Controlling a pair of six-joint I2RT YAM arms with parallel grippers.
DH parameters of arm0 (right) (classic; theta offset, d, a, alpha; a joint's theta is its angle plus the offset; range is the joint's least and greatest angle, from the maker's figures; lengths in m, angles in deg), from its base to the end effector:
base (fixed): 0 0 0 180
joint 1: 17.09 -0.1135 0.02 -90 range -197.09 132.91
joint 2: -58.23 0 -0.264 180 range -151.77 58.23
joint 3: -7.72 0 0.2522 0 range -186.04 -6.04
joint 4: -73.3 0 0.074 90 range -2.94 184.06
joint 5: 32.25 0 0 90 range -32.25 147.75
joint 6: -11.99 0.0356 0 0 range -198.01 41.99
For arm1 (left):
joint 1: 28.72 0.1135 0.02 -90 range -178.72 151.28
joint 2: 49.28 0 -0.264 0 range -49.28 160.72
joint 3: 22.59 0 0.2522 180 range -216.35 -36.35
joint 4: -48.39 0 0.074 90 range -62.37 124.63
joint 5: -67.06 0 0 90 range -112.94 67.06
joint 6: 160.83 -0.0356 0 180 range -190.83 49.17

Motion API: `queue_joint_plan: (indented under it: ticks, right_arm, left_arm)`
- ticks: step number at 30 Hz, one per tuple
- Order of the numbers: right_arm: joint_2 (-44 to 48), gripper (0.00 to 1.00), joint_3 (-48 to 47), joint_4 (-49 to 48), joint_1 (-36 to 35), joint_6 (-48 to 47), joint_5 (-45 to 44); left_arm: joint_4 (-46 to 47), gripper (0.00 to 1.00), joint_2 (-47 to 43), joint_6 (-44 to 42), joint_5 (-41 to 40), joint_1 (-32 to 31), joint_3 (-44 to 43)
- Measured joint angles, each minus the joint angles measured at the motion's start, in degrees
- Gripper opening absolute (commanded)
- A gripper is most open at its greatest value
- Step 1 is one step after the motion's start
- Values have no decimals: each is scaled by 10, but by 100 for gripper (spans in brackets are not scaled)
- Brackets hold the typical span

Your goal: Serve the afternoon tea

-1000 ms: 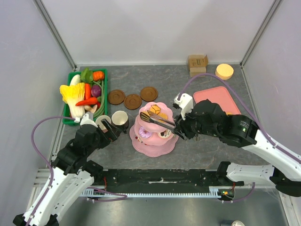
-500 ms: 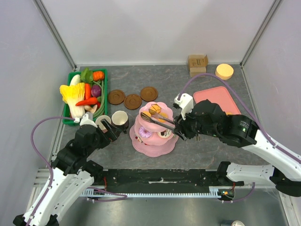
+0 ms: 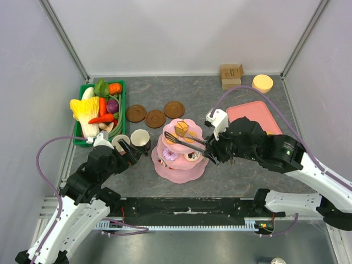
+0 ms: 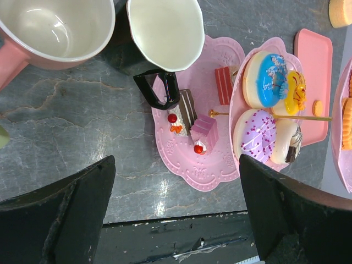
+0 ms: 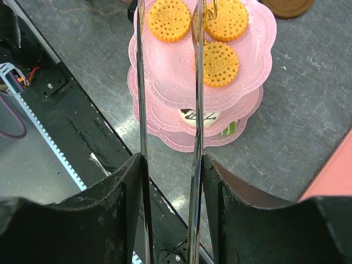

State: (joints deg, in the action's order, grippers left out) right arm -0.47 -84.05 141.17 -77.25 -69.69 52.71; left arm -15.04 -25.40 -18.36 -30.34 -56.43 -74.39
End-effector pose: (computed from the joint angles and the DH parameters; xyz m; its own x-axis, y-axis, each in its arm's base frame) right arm 0.0943 0.1581 0.4142 -0.4008 -0.4091 -0.8198 -0.7784 0.6240 0.0692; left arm 0.0822 -0.0380 0.2750 -0.6053 -0.5704 -0.5552 -0.1834 0.7787 -0.6000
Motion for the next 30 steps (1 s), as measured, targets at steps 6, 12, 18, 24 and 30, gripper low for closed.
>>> queue_joint_plan:
  ticks: [6, 12, 18, 24, 30]
  right_arm:
    - [27, 53, 0, 0, 0, 0, 4]
    - [50, 53, 7, -8, 0, -8, 38]
    - [74, 52, 15, -38, -1, -17, 113]
    - [87, 51, 8, -75, -1, -13, 138]
    - [54, 48, -40, -84, -1, 28, 9]
  left_arm:
    - [0, 99, 0, 0, 0, 0, 0]
    - [0, 99, 0, 0, 0, 0, 0]
    - [0, 99, 0, 0, 0, 0, 0]
    - [7, 99, 0, 0, 1, 0, 0]
    - [33, 99, 6, -1, 1, 0, 0]
